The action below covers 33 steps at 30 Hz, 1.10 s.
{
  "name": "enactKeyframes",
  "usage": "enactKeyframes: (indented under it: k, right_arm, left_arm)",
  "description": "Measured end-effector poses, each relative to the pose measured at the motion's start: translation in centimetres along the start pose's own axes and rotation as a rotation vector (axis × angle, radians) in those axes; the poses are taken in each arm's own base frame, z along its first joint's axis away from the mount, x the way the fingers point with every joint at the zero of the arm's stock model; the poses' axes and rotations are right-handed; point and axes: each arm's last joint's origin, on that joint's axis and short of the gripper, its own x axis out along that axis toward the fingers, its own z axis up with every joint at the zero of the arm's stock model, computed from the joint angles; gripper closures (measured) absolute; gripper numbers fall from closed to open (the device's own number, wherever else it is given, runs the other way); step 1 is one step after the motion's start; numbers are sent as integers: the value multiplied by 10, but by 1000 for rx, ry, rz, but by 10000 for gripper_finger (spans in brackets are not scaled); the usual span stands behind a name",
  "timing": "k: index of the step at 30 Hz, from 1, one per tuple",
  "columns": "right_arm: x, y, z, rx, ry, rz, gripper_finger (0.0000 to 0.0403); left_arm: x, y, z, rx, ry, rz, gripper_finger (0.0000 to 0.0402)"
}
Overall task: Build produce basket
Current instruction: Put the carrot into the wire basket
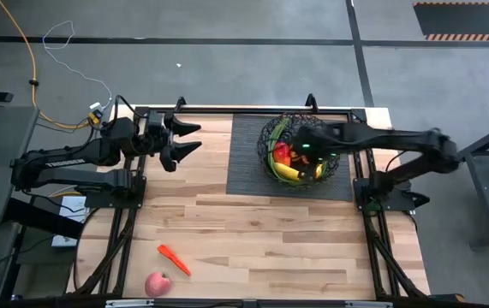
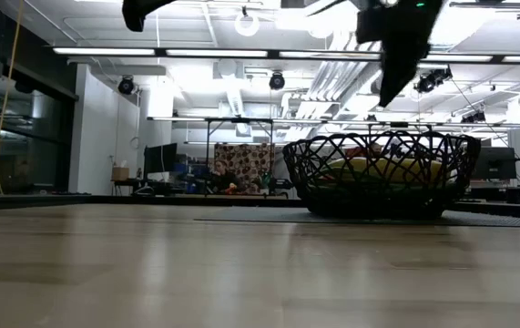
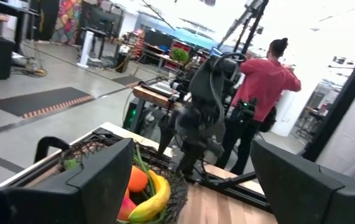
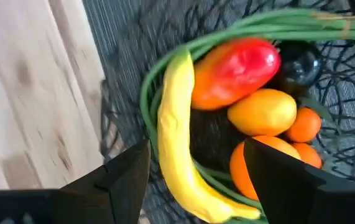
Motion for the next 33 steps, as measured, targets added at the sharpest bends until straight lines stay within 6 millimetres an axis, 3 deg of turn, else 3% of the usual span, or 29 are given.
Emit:
enactKeyframes:
  k: [6, 11, 14, 19, 24, 33]
  right_arm:
    - [-3, -3, -45, 220, -378, 234, 153]
    - [-15, 0, -47, 215, -847, 403, 153]
    - [-27, -1, -43, 167, -1003, 413, 153]
    - [-42, -1, -37, 93, -1055, 378, 153]
    - [-44, 0, -37, -84, -1071, 278, 153]
    - [-45, 0, -36, -74, -1081, 287, 153]
  left_arm:
    - [0, -1, 0, -22, 7, -18, 88]
    - [-4, -1, 4, 2, -33, -1, 88]
    - [-6, -2, 6, 4, -45, -2, 88]
    - [-9, -5, 7, 5, -41, -55, 88]
    - [-9, -10, 5, 21, -21, -111, 92]
    - [-9, -12, 4, 116, -26, -83, 121]
